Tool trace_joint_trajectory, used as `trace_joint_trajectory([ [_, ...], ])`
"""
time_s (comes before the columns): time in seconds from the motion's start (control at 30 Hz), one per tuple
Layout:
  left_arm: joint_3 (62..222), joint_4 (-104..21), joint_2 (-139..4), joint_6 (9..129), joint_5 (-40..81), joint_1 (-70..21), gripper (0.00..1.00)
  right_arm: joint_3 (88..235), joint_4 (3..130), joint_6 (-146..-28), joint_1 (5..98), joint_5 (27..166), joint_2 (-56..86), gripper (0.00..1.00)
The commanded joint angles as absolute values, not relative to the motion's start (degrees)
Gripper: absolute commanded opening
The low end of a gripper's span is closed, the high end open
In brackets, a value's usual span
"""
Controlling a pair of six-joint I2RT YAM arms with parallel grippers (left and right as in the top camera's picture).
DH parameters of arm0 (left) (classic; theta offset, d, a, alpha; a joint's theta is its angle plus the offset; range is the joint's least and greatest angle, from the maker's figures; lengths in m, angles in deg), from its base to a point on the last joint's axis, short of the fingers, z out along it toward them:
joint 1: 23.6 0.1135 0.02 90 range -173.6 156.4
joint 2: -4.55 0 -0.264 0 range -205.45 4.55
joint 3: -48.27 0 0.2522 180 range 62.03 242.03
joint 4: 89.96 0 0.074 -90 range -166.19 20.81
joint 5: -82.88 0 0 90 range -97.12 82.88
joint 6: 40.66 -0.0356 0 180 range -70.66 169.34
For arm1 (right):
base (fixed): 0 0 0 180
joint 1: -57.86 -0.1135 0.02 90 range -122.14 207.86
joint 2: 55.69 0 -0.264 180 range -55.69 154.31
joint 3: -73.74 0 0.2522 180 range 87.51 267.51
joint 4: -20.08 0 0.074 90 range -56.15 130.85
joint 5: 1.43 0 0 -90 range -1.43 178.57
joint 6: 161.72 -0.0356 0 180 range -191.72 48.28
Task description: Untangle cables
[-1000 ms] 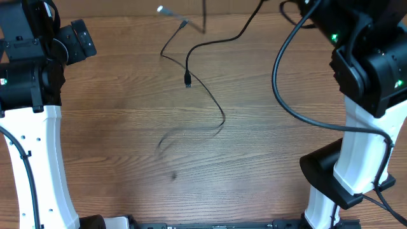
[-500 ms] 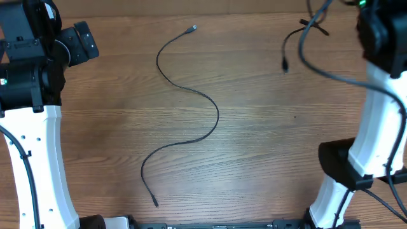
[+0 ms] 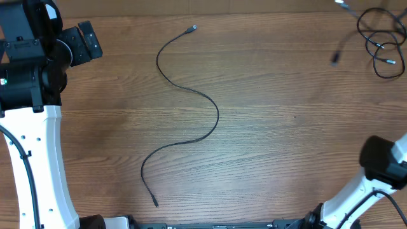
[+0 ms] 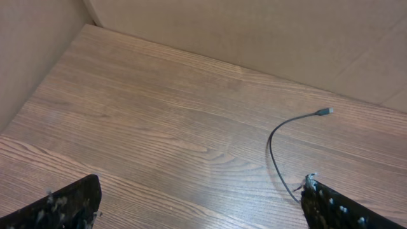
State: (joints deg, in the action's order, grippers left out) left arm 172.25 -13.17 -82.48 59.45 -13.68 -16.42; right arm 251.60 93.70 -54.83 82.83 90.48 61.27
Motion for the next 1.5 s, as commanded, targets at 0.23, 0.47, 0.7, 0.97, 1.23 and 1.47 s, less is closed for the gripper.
trace_joint_trajectory([
  [0.23,172.3,-13.2,-82.5,58.4,-10.1,-16.1,1.0,243.0,94.3,-57.1,99.2,103.1,61.3,0.04],
  [0.47,172.3,-12.6,-82.5,58.3,-9.0,-16.1,0.99,232.3,86.5,-57.3,102.3,104.1,61.3,0.04],
  [0.7,172.3,-8.6,-82.5,56.4,-9.0,-16.1,0.95,231.4,77.9,-53.3,102.3,104.1,61.4,0.04],
  [0.97,172.3,-7.4,-82.5,56.1,-9.0,-16.1,0.92,231.2,77.2,-53.2,106.5,104.1,61.4,0.04],
  [1.23,172.3,-7.3,-82.5,55.7,-9.0,-16.1,0.92,227.9,82.4,-53.7,116.9,112.4,61.5,0.04],
  [1.47,172.3,-6.8,-82.5,55.8,-8.9,-16.1,0.9,212.4,77.1,-54.0,117.8,115.7,63.8,0.04],
])
